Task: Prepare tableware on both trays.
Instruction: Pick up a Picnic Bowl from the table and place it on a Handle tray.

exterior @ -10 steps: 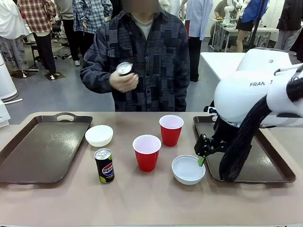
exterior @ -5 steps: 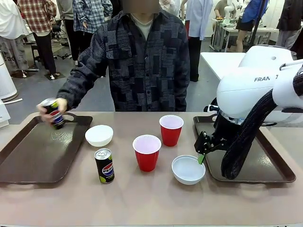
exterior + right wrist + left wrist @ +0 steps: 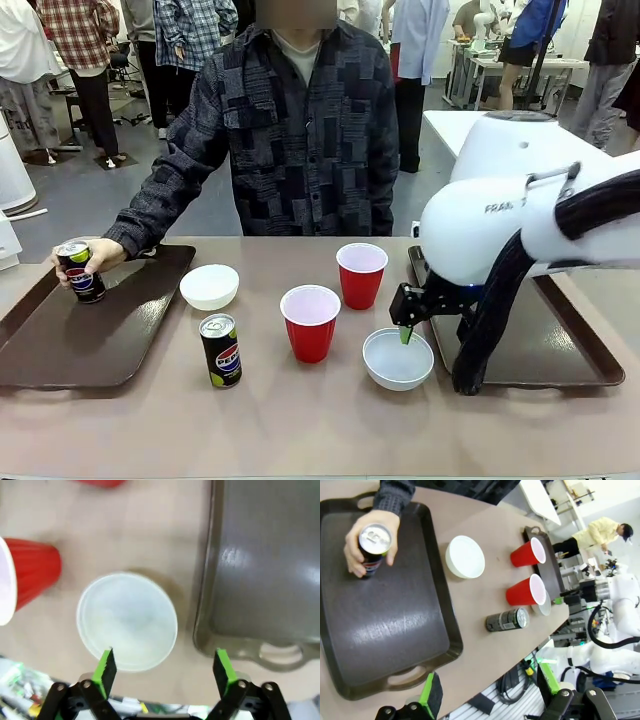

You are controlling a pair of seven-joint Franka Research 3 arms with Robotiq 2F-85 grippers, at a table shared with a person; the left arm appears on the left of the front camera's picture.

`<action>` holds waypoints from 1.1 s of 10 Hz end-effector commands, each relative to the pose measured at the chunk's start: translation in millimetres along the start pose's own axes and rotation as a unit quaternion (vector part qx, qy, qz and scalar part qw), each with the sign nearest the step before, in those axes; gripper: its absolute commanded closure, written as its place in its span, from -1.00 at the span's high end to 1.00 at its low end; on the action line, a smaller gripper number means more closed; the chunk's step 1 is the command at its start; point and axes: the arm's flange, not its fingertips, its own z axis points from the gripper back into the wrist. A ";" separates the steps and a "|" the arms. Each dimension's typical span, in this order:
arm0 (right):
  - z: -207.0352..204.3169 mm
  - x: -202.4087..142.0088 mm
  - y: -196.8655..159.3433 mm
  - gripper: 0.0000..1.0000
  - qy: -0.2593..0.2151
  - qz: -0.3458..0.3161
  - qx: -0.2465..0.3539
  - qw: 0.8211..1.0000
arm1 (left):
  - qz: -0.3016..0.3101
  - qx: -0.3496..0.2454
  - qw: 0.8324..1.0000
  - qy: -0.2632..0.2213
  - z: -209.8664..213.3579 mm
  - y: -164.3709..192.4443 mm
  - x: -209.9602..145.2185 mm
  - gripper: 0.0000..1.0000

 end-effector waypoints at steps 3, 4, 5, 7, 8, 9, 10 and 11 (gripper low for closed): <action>-35.7 28.2 -13.2 0.82 0.003 -0.006 -0.009 1.000 | 0.000 -0.004 1.000 -0.002 0.8 0.6 -0.2 1.00; -40.8 30.8 -13.0 0.62 0.015 -0.007 -0.009 1.000 | 0.000 -0.004 1.000 -0.002 0.8 0.6 -0.2 1.00; -42.5 32.1 -10.8 0.44 0.021 -0.008 -0.006 1.000 | 0.000 -0.004 1.000 -0.002 0.8 0.6 -0.2 1.00; -41.6 33.5 -6.5 0.05 0.022 -0.012 -0.009 1.000 | 0.000 -0.004 1.000 -0.002 0.8 0.6 -0.2 1.00; -40.8 33.8 -5.2 -0.14 0.023 -0.014 -0.013 1.000 | 0.000 -0.004 1.000 -0.002 0.8 0.6 -0.2 1.00; -39.9 33.1 -4.4 -0.33 0.023 -0.014 -0.015 1.000 | 0.000 -0.004 1.000 -0.002 0.8 0.6 -0.2 1.00; -39.2 32.8 -4.2 -0.53 0.025 -0.015 -0.017 0.999 | 0.000 -0.004 1.000 -0.002 0.8 0.6 -0.2 1.00; -38.4 32.0 -4.8 -0.71 0.028 -0.016 -0.017 0.999 | 0.000 -0.004 1.000 -0.002 0.8 0.6 -0.2 1.00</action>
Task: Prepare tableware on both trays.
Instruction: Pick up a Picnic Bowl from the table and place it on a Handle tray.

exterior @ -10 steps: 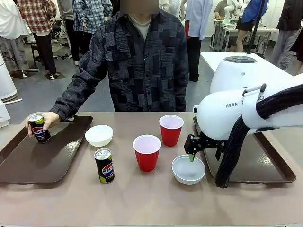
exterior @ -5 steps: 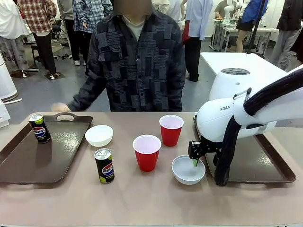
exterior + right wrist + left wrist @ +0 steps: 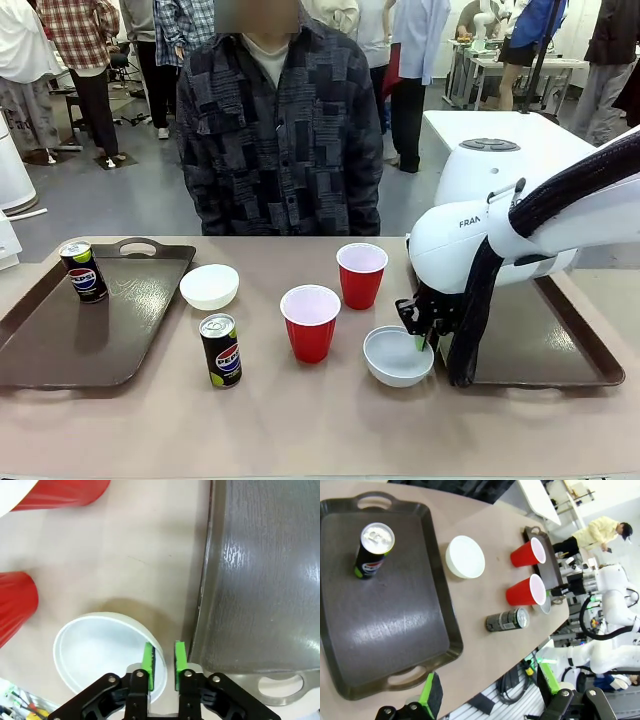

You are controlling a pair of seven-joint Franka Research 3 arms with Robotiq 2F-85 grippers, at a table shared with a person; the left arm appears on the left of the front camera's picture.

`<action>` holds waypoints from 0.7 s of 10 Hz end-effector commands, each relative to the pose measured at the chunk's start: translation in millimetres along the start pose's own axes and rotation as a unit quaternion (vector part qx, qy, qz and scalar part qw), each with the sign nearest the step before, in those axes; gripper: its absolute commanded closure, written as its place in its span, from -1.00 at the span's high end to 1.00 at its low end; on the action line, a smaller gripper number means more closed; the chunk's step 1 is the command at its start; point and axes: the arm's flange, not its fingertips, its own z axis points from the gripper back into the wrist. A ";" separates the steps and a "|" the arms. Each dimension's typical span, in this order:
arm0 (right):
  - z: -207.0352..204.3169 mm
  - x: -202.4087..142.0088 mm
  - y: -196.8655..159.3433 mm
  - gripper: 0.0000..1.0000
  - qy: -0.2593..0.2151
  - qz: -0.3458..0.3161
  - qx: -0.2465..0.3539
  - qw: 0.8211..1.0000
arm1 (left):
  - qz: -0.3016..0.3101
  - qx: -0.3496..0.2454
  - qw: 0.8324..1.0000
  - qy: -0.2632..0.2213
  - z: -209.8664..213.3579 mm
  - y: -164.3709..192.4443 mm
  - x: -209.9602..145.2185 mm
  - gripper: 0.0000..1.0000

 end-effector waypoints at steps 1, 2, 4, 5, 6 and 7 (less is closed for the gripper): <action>1.1 1.9 3.0 -0.91 0.007 -0.014 -0.014 1.000 | 0.000 -0.004 1.000 -0.002 0.8 0.5 -0.2 1.00; 1.2 1.7 1.8 -1.00 0.010 -0.018 -0.014 1.000 | 0.000 -0.004 1.000 -0.002 0.8 0.5 -0.2 1.00; 1.4 1.5 0.9 -1.00 0.010 -0.022 -0.012 1.000 | 0.000 -0.004 1.000 -0.002 0.8 0.5 -0.2 1.00; 1.6 1.9 0.3 -1.00 0.010 -0.024 -0.012 1.000 | 0.000 -0.004 1.000 -0.002 0.8 0.5 -0.2 1.00; 1.8 2.0 -0.2 -1.00 0.010 -0.024 -0.012 1.000 | 0.000 -0.004 1.000 -0.002 0.8 0.5 -0.2 1.00; 11.4 -1.6 -0.6 -1.00 0.006 -0.029 -0.004 1.000 | 0.000 -0.004 1.000 -0.002 0.8 0.5 -0.2 1.00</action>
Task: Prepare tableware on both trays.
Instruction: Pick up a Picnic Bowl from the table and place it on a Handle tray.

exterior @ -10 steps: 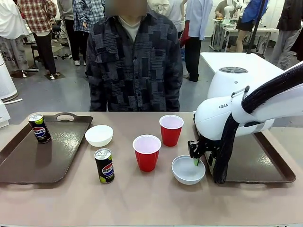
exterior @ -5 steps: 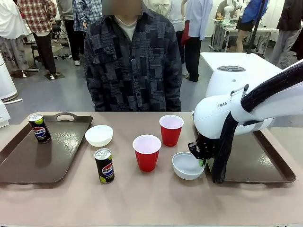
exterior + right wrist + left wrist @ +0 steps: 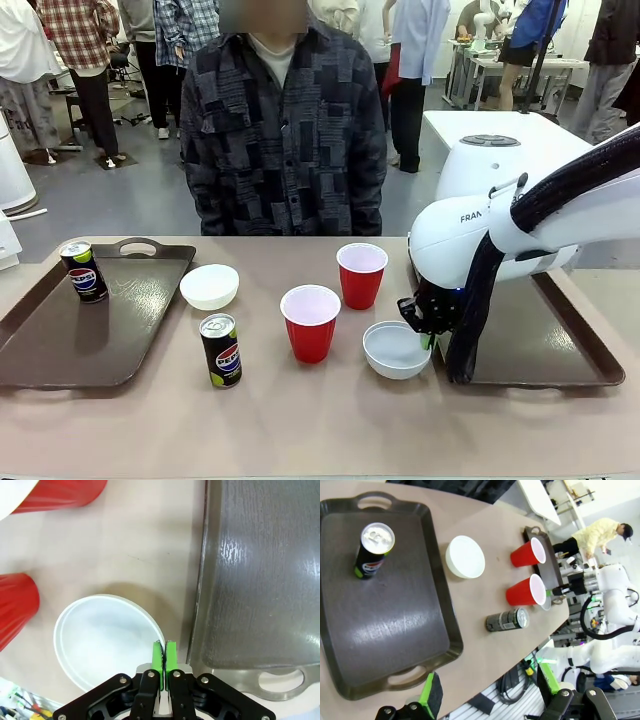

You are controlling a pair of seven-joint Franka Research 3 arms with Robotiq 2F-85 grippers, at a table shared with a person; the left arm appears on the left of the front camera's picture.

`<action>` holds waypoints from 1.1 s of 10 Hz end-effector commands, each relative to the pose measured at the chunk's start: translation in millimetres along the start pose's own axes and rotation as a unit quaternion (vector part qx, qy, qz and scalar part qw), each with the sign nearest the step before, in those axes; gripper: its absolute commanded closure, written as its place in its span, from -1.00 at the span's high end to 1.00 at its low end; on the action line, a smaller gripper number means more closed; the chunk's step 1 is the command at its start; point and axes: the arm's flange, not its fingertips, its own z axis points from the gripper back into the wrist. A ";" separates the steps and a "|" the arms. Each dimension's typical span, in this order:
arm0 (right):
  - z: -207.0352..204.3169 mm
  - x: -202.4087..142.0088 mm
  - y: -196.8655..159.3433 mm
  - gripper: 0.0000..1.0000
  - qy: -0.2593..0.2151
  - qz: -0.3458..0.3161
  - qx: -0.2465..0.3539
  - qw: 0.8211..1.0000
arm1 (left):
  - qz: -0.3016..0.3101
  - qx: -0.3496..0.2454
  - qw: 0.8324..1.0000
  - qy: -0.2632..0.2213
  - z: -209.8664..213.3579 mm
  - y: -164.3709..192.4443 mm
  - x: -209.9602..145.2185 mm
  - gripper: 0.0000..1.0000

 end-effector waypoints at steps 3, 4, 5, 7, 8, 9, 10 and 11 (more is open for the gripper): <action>82.0 -31.8 5.3 -1.00 0.003 0.002 0.037 0.999 | 0.000 -0.004 1.000 -0.002 0.8 0.5 -0.2 1.00; 101.5 -30.3 3.9 -1.00 -0.008 -0.003 0.046 0.999 | 0.000 -0.004 1.000 -0.002 0.8 0.5 -0.2 1.00; 116.1 -27.5 -1.2 -1.00 -0.012 -0.007 0.060 0.998 | 0.000 -0.004 1.000 -0.002 0.8 0.5 -0.2 1.00; 130.1 -13.2 -25.8 -1.00 -0.024 -0.008 0.066 0.997 | 0.000 -0.004 1.000 -0.002 0.8 0.5 -0.2 1.00; 135.4 -6.5 -45.7 -1.00 -0.028 -0.009 0.056 0.998 | 0.000 -0.004 1.000 -0.002 0.8 0.5 -0.2 1.00; 141.5 -1.0 -68.8 -1.00 -0.035 -0.008 0.052 0.998 | 0.000 -0.004 1.000 -0.002 0.8 0.5 -0.2 1.00; 144.3 3.8 -92.3 -1.00 -0.038 -0.022 0.058 0.997 | 0.000 -0.004 1.000 -0.002 0.8 0.5 -0.2 1.00; 143.9 11.3 -109.0 -1.00 -0.041 -0.037 0.054 0.997 | 0.000 -0.004 1.000 -0.002 0.8 0.5 -0.2 1.00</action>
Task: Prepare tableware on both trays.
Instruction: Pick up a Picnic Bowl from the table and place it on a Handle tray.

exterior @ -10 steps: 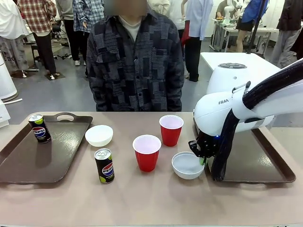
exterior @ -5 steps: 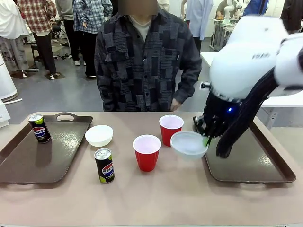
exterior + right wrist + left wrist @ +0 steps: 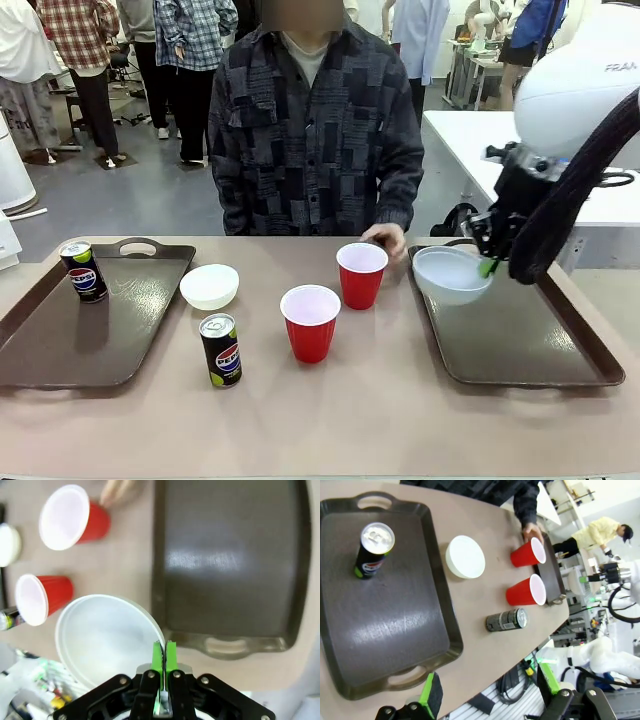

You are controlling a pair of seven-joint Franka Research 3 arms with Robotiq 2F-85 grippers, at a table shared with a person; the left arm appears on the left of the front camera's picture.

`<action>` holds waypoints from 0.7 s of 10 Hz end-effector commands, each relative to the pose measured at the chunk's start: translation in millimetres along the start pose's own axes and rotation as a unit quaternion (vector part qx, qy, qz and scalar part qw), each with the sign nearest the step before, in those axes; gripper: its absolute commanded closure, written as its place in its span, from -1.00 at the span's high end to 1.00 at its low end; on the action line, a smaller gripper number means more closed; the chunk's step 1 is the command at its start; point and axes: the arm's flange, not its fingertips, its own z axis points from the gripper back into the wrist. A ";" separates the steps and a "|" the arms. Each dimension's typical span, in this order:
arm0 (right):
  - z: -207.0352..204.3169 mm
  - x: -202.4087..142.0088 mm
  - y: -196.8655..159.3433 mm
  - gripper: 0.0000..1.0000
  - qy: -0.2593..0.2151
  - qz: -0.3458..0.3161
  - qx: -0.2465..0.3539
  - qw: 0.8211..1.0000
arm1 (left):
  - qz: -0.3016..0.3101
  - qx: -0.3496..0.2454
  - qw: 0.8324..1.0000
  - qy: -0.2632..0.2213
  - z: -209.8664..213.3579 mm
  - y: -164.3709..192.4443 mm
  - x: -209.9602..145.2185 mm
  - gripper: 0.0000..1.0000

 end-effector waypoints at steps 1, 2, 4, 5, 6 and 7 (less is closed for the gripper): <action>1.9 18.8 -22.2 -1.00 -0.004 -0.026 -0.008 1.000 | -0.001 -0.004 1.000 -0.002 0.7 0.3 -0.2 1.00; 4.4 26.2 -36.2 -1.00 -0.009 -0.046 -0.004 0.999 | -0.001 -0.004 1.000 -0.002 0.7 0.3 -0.2 1.00; 4.1 40.1 -56.6 -1.00 -0.021 -0.093 -0.013 0.995 | -0.001 -0.004 1.000 -0.002 0.7 0.3 -0.2 1.00; 1.6 45.4 -59.4 -1.00 -0.023 -0.107 -0.019 0.994 | -0.001 -0.004 1.000 -0.002 0.7 0.3 -0.2 1.00; -1.8 47.9 -59.3 -1.00 -0.024 -0.112 -0.019 0.993 | -0.001 -0.004 1.000 -0.002 0.7 0.3 -0.2 1.00; -5.6 48.1 -59.0 -1.00 -0.032 -0.128 -0.020 0.991 | -0.001 -0.004 1.000 -0.002 0.7 0.3 -0.2 1.00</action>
